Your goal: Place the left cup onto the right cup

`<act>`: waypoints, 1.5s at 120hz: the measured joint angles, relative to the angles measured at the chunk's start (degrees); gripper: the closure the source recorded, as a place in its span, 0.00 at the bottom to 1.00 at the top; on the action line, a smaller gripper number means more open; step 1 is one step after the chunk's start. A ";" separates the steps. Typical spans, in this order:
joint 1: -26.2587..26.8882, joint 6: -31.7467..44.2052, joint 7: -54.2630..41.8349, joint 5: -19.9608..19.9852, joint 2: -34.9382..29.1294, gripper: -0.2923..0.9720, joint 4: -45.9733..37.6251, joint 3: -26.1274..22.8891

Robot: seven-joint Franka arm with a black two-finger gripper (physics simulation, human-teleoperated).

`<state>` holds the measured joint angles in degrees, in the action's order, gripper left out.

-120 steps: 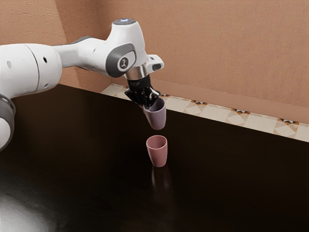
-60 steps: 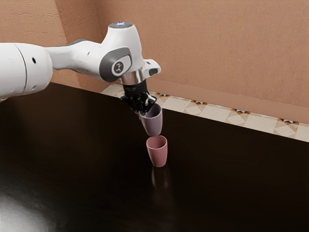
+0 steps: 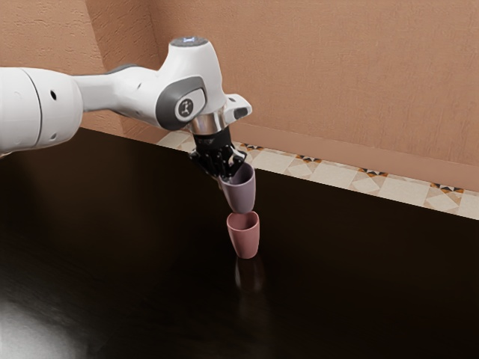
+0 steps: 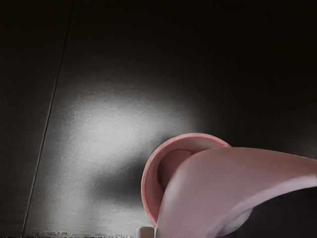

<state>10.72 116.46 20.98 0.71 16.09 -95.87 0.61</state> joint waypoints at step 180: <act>-0.13 1.15 2.97 0.57 4.77 0.43 -0.13 0.01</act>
<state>10.59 117.62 23.95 1.28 20.86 -96.00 0.61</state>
